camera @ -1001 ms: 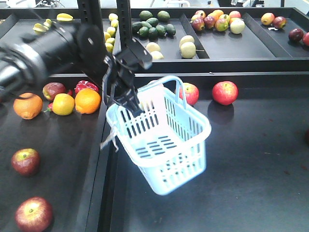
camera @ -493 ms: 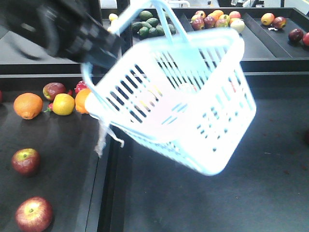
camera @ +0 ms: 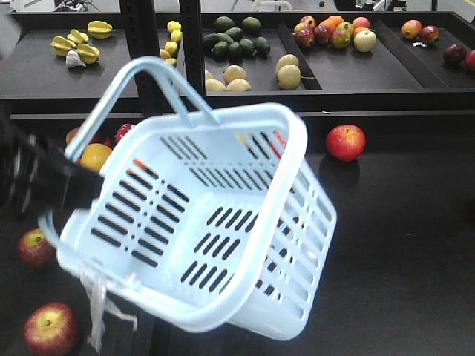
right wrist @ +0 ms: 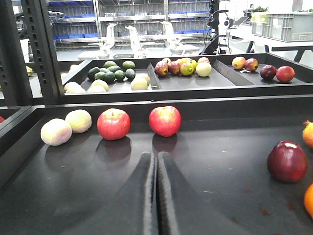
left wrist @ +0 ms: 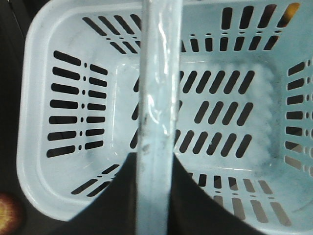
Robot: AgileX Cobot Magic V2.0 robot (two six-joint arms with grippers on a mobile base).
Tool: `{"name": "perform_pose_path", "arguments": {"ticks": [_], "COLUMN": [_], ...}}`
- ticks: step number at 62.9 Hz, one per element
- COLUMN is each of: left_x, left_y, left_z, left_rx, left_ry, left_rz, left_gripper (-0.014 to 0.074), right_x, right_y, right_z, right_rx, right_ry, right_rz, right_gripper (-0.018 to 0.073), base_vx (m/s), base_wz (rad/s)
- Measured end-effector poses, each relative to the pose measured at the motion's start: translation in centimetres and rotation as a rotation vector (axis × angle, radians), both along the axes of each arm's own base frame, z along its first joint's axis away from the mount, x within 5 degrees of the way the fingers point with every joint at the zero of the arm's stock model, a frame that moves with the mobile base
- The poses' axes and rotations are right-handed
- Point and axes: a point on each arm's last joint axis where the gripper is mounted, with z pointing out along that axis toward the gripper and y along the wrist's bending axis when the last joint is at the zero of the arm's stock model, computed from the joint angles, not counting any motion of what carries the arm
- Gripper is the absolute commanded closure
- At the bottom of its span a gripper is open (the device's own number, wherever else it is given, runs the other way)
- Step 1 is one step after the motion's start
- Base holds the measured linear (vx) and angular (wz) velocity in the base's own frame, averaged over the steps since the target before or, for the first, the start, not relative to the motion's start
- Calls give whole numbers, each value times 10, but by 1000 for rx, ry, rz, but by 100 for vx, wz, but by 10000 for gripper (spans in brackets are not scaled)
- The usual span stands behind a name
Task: Pick three apples into basket with both arms
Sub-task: 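Lift the light-blue basket by its handle with the left gripper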
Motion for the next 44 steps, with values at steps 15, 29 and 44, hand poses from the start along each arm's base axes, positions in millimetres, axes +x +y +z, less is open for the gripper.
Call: {"name": "perform_pose_path", "arguments": {"ticks": [15, 29, 44], "left_x": [-7, -7, -8], "left_y": [4, 4, 5], "left_z": [-40, -43, -45], "left_rx": [-54, -50, -35], "left_ry": [-3, 5, 23], "left_rz": [22, 23, 23], "left_gripper": [604, 604, 603], "right_x": [0, 0, 0], "right_y": [0, 0, 0], "right_z": [0, 0, 0], "right_rx": [0, 0, 0], "right_ry": [0, 0, 0], "right_rz": [0, 0, 0], "right_gripper": [561, 561, 561], "base_vx": [0, 0, 0], "base_wz": [0, 0, 0]}}
